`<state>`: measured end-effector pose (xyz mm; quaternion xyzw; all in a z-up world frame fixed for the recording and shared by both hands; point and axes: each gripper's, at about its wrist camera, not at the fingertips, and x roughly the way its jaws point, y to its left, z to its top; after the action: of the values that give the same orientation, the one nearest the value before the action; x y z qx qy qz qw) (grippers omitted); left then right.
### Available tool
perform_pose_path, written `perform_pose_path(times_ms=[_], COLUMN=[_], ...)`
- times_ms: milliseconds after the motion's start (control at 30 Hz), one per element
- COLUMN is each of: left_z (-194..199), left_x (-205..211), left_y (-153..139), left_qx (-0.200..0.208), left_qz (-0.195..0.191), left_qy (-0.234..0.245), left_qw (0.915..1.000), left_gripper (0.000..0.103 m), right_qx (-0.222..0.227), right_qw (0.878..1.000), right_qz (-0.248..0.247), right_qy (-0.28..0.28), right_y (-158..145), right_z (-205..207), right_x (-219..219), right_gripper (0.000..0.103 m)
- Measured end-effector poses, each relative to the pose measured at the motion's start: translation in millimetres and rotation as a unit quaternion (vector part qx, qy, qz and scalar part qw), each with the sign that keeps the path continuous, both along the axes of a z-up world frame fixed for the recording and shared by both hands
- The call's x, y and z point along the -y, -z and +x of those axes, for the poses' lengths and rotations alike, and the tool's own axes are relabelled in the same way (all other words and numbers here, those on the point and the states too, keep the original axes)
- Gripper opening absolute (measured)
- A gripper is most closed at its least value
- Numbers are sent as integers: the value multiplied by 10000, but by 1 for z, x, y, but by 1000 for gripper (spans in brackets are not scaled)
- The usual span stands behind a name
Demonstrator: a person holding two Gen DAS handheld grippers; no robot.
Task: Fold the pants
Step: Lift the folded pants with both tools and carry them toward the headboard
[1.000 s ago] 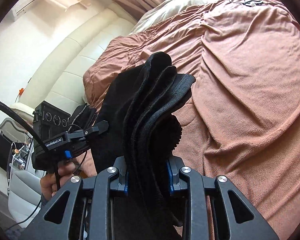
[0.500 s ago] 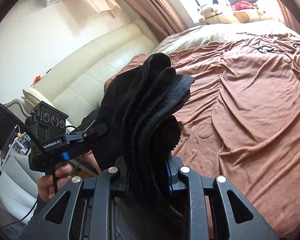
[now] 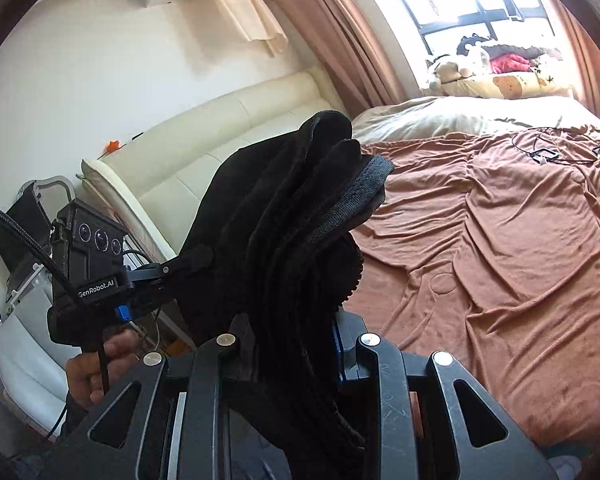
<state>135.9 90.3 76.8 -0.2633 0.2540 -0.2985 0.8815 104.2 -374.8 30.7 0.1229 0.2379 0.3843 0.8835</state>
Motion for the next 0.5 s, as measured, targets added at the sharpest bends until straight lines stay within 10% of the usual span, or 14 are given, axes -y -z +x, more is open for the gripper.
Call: perform_pose_path(times_ms=[500], left_z=[-83], left_x=[-54], left_y=[-63], left_qx=[470], left_qz=[85], left_qy=[-553], left_qw=[9973], left_gripper=[5], right_qx=[612], right_qw=[9973], right_qz=[126], right_qy=[-378], right_y=[-18], right_z=[-43], right_x=[-27], right_gripper=[23])
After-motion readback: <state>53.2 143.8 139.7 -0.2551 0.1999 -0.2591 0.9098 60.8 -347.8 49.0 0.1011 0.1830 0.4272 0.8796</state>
